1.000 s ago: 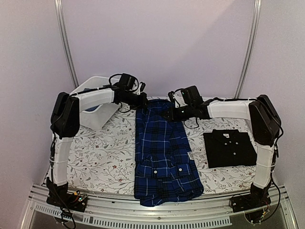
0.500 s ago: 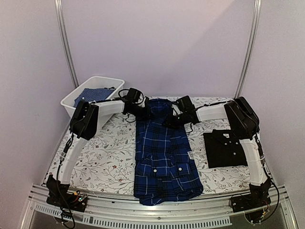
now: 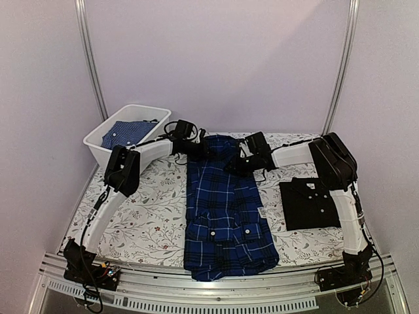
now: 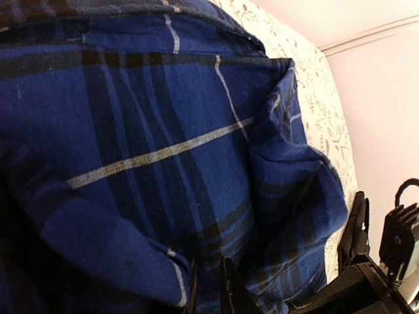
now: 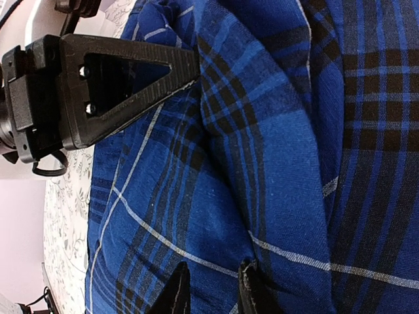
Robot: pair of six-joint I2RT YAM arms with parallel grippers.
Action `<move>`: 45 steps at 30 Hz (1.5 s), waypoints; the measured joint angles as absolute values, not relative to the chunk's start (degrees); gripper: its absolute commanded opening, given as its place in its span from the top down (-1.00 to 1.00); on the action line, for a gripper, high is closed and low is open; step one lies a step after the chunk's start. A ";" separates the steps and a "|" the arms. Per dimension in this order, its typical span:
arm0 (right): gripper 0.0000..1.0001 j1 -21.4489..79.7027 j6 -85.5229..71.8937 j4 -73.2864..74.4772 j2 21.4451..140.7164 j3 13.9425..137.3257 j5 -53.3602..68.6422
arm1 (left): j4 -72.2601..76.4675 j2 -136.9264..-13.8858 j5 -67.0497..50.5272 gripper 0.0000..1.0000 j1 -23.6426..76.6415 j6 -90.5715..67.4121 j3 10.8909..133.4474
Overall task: Fold and stack the long sleeve shirts
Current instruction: Smooth out the rectangle-folded shirt at the center of the board.
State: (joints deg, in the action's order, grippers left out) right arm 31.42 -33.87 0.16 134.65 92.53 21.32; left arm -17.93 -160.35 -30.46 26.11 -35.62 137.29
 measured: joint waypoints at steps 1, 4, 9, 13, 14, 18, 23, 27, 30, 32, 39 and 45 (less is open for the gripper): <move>0.43 31.42 -34.22 -0.25 134.52 92.25 21.37 | -17.34 -161.16 -31.31 0.73 25.98 -35.88 138.17; 0.41 31.40 -34.44 -0.95 133.97 91.61 21.58 | -15.42 -162.17 -33.58 0.72 25.65 -36.80 138.80; 0.48 30.37 -31.81 -0.64 133.95 94.30 24.27 | -13.93 -162.39 -34.70 0.72 25.34 -37.65 138.82; 0.57 28.10 -30.59 -2.00 136.88 104.75 28.95 | -13.52 -161.64 -33.85 0.67 25.08 -37.28 138.61; 0.59 27.51 -30.61 -2.81 137.75 106.65 29.91 | -13.45 -160.79 -33.52 0.66 24.95 -37.04 138.02; 0.64 25.45 -31.73 -4.56 143.15 113.95 34.04 | -13.56 -155.68 -32.49 0.66 24.23 -35.92 136.09; 0.63 24.47 -34.06 -5.19 150.58 117.38 36.47 | -12.16 -144.53 -32.32 0.67 23.70 -34.33 129.08; 0.63 24.16 -35.97 -5.02 153.67 118.17 36.60 | -10.61 -136.40 -32.32 0.67 23.79 -33.10 120.49; 0.60 23.59 -38.33 -5.13 153.86 119.00 36.23 | -9.93 -133.01 -32.01 0.68 24.10 -32.27 113.80; 0.59 22.96 -39.79 -5.06 153.91 119.09 35.53 | -9.78 -132.00 -31.51 0.68 24.45 -31.57 108.62; 0.58 19.62 -44.27 -4.29 154.01 119.52 32.67 | -11.16 -131.79 -30.81 0.67 25.82 -31.07 95.33; 0.50 17.65 -47.20 -4.34 155.44 121.71 33.34 | -11.53 -129.80 -30.76 0.65 26.02 -30.87 91.05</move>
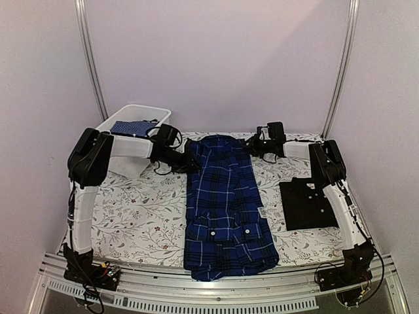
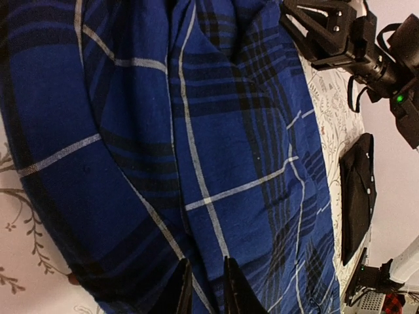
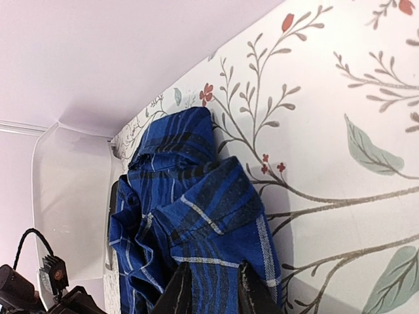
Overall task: Fold and stack the long sleeve shirts
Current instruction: Smooth out the rectangle-folded shirt at the center of the board.
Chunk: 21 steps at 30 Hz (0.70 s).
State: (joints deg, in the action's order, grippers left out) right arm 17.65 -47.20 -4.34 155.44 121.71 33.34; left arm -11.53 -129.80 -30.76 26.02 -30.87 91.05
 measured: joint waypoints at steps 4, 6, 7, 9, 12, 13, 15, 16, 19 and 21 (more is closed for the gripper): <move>0.37 17.61 -47.66 -4.29 155.81 122.63 35.00 | -12.32 -128.05 -28.62 0.55 26.02 -30.68 91.05; 0.27 17.78 -47.03 -3.95 155.57 122.32 35.38 | -14.00 -127.94 -26.04 0.54 26.09 -30.37 91.94; 0.20 17.93 -46.74 -3.77 155.15 121.62 35.38 | -14.92 -127.98 -24.71 0.49 26.17 -30.20 92.40; 0.11 18.15 -44.97 -3.36 152.70 118.19 35.22 | -16.82 -128.01 -21.32 0.44 26.52 -30.06 93.38; 0.05 18.52 -42.15 -0.80 146.54 111.57 33.98 | -18.06 -127.98 -16.25 0.40 27.62 -29.80 93.95; 0.04 18.65 -40.95 -0.05 143.85 108.75 33.43 | -18.24 -127.98 -15.14 0.40 27.99 -29.80 93.91; 0.04 18.87 -38.68 0.84 138.04 102.63 32.38 | -18.68 -127.98 -12.71 0.39 28.64 -30.06 93.47; 0.04 18.96 -37.60 1.02 135.11 99.55 31.62 | -18.72 -127.94 -11.90 0.38 28.80 -30.15 93.14; 0.03 19.22 -34.92 1.69 127.42 91.05 29.95 | -19.16 -127.94 -9.91 0.38 29.08 -30.55 92.27; 0.02 19.51 -33.45 2.33 124.40 87.22 28.75 | -19.44 -127.94 -8.88 0.34 29.08 -30.92 92.07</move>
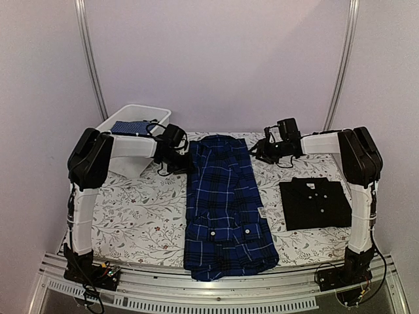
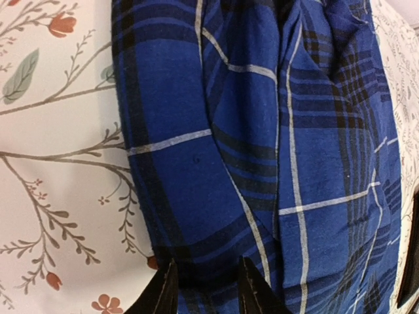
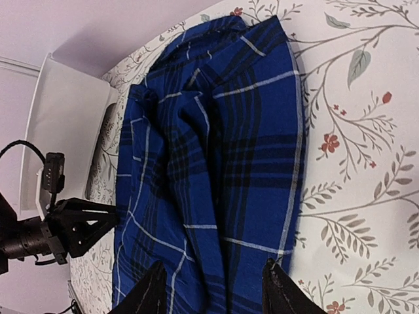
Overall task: Fold and stack the long sleeve shirts
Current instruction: Smooth out the rectangle-folded shirt at the center of the board, then move the rectangle-folded shirt to the center of the board.
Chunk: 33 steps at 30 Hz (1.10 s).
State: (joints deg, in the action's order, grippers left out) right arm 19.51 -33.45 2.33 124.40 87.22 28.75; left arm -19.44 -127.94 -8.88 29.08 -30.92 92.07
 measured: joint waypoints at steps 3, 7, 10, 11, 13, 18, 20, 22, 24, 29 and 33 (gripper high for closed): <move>0.02 20.08 -31.20 3.25 122.96 83.31 27.22 | -19.62 -127.94 -7.90 0.33 29.08 -31.48 92.07; 0.05 21.63 -29.23 6.20 123.00 80.90 25.17 | -20.25 -127.94 -6.83 0.29 29.17 -31.77 92.07; 0.06 23.07 -28.32 7.44 123.07 80.84 23.49 | -20.71 -127.94 -6.57 0.28 29.23 -32.14 92.07; 0.07 23.66 -28.12 7.77 123.07 80.84 22.81 | -20.97 -127.94 -6.39 0.28 29.26 -32.27 92.07; 0.12 24.40 -27.77 8.19 123.09 80.84 22.02 | -21.61 -127.96 -5.91 0.28 29.26 -32.60 92.07; 0.22 25.52 -27.42 9.47 123.24 80.84 19.49 | -22.68 -128.46 -5.45 0.42 29.26 -32.97 92.58; 0.30 25.63 -27.57 9.58 123.33 80.84 18.50 | -22.92 -129.45 -5.61 0.63 29.32 -32.91 93.84; 0.37 25.63 -27.83 9.63 123.33 80.84 17.56 | -23.07 -130.72 -5.85 0.74 29.43 -32.71 95.59; 0.46 25.61 -28.16 9.65 123.33 80.82 16.56 | -23.24 -131.83 -6.07 0.87 29.58 -32.53 97.12; 0.81 25.61 -28.73 9.85 123.63 80.84 14.98 | -23.90 -134.45 -6.35 1.00 29.82 -32.36 100.99; 0.92 25.61 -28.88 10.09 124.77 82.21 14.04 | -25.17 -137.91 -6.09 1.00 29.85 -31.94 106.72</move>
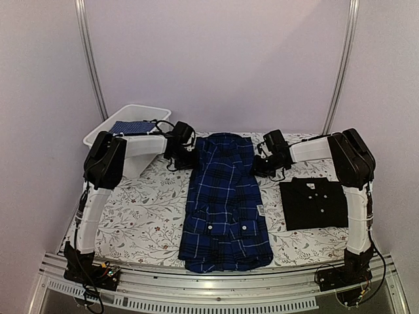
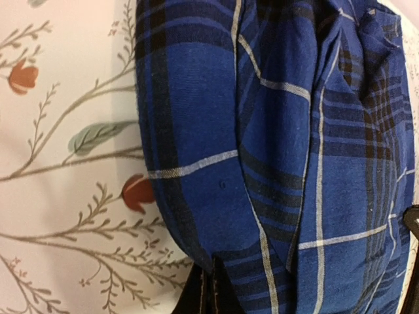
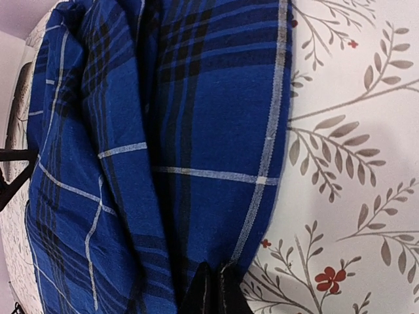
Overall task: Fold and stack the long sleeve shirts
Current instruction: Move the rectangle-folded shirt to the center of the board, then pick up the rectangle-folded shirt from the center of the board.
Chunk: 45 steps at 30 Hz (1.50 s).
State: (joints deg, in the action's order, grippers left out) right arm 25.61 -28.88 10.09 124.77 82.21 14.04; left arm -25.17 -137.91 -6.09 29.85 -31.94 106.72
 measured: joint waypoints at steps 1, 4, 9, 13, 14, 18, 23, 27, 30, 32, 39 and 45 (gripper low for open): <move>0.92 25.61 -28.88 10.15 125.14 82.81 13.87 | -25.50 -138.82 -5.98 1.00 29.82 -31.83 108.16; 0.92 25.58 -28.86 10.74 127.02 85.73 13.34 | -26.37 -141.60 -5.74 1.00 29.54 -31.57 112.88; 0.57 25.58 -27.64 12.21 129.01 89.43 12.43 | -26.74 -142.41 -5.52 0.30 29.26 -31.03 114.54; 0.21 25.63 -26.87 12.45 128.46 89.38 12.29 | -27.03 -140.88 -5.02 -0.27 29.23 -29.69 113.49; 0.14 25.80 -26.68 12.47 127.81 88.73 12.14 | -27.11 -139.87 -4.86 -0.35 29.26 -29.34 112.60; 0.02 26.59 -26.11 13.47 121.47 81.84 10.39 | -26.94 -131.68 -3.75 -0.44 29.58 -27.94 105.38; -0.01 30.17 -27.22 14.04 107.42 68.10 8.86 | -23.35 -114.50 -3.86 -0.07 31.55 -29.17 88.53; 0.00 36.40 -30.00 14.17 96.71 57.93 7.79 | -21.37 -103.11 -4.67 0.09 35.48 -31.70 75.57; 0.04 42.22 -33.32 14.57 90.80 52.01 7.38 | -20.82 -98.19 -4.89 0.13 40.49 -34.35 67.26; 0.04 45.74 -35.48 14.98 88.25 49.56 7.07 | -21.08 -96.84 -4.71 0.12 44.10 -36.38 62.81; 0.06 54.54 -43.94 15.35 84.77 45.50 4.60 | -24.32 -96.53 0.62 0.03 53.19 -43.46 56.55; 0.05 55.22 -49.45 15.64 79.35 37.30 2.33 | -23.16 -96.53 3.81 0.25 54.48 -47.11 54.50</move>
State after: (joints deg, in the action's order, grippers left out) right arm 55.22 -49.45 15.64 79.35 37.30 2.33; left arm -23.16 -96.53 3.81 54.48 -47.11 54.50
